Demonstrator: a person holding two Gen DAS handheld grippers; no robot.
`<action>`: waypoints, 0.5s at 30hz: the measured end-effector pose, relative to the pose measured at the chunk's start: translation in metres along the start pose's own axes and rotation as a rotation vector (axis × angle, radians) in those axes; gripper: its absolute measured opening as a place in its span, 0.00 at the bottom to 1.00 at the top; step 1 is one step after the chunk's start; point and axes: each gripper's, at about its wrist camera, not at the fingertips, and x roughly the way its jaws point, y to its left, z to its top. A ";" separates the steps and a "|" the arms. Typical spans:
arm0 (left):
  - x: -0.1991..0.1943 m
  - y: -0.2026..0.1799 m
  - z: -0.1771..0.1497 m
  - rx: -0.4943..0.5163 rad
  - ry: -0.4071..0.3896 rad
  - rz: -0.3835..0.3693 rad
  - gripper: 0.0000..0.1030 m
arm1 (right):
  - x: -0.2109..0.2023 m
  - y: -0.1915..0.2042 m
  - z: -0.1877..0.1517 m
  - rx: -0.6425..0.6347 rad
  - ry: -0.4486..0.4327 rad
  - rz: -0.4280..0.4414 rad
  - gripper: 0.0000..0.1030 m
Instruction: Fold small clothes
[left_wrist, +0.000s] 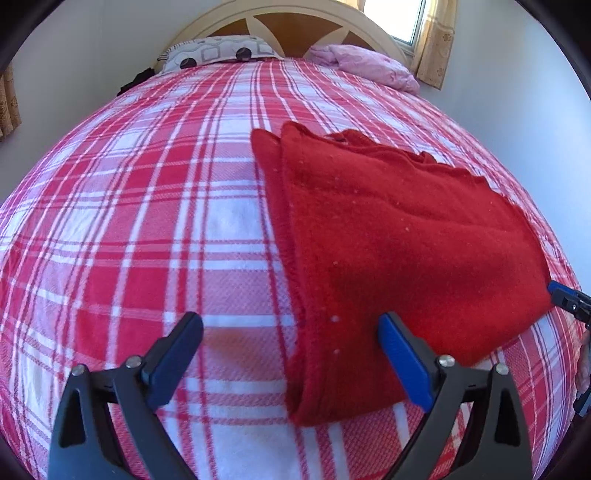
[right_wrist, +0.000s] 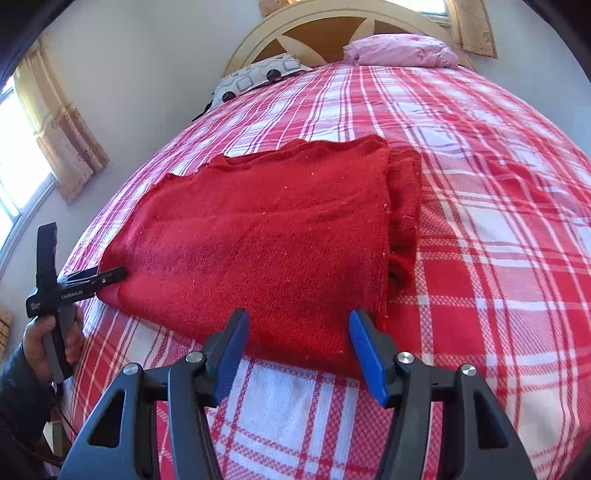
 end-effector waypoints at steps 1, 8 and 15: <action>-0.006 0.007 0.000 -0.009 -0.022 -0.013 0.95 | -0.003 0.008 0.001 -0.025 -0.004 -0.011 0.56; -0.025 0.065 0.009 -0.126 -0.097 0.006 0.97 | 0.000 0.113 0.009 -0.320 -0.009 -0.023 0.56; -0.015 0.093 -0.006 -0.187 -0.075 -0.018 0.97 | 0.038 0.227 -0.010 -0.620 -0.006 -0.019 0.56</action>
